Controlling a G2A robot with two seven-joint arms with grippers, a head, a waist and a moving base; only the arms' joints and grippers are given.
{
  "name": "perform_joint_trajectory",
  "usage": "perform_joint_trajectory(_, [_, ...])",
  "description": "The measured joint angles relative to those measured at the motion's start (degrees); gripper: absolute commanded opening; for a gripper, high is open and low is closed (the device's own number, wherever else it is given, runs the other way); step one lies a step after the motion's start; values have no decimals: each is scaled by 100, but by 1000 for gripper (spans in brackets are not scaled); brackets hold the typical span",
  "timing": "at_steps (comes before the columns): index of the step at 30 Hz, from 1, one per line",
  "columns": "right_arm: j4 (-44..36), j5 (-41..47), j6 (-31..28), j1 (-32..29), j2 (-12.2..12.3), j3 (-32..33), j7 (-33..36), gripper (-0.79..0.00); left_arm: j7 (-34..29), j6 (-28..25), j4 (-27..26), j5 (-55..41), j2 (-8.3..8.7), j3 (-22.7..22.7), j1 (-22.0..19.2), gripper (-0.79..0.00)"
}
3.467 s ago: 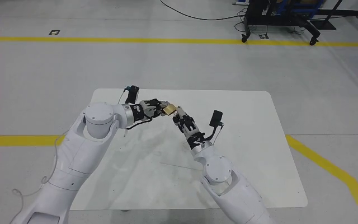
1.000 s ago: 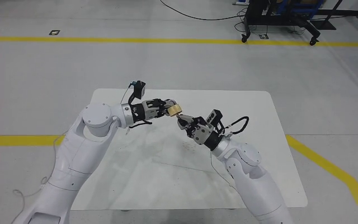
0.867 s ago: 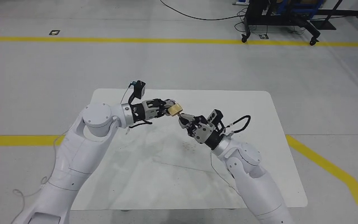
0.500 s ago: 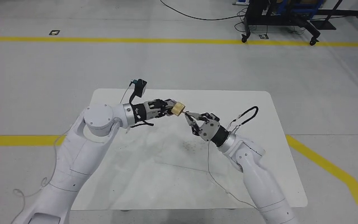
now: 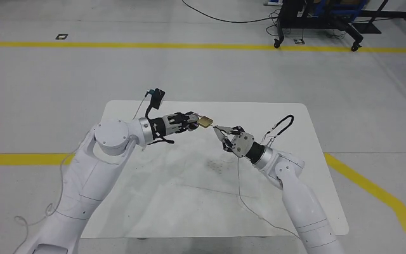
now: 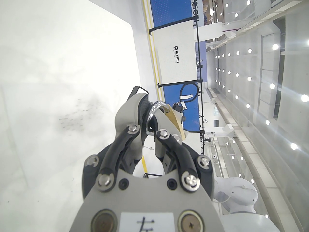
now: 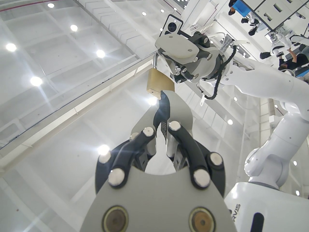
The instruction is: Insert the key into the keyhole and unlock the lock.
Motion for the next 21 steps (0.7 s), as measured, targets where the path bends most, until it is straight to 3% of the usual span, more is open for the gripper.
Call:
perform_joint_trajectory(1, [-23,-31,-60,-28,6,19,-13,-397,5,-1,-5,0,0,-5,5,-785])
perform_joint_trajectory(2, [-53,-71,-146,-61,11,43,-56,-49,8,-4,-8,0,0,-10,10,-785])
perform_joint_trajectory(3, [-112,-138,-298,-114,16,77,-144,0,5,-9,-11,-20,-1,-14,17,-785])
perform_joint_trajectory(11, [-783,-426,-1163,-672,76,500,-428,0,-106,-35,68,-252,-13,-74,3,-785])
perform_joint_trajectory(18, [-1761,-1224,-3073,-1608,103,1277,-1141,0,-160,154,-122,91,-5,62,27,-785])
perform_joint_trajectory(21, [-1774,-1234,-3262,-1621,103,1284,-1141,0,-292,437,-187,392,-12,269,-37,-785])
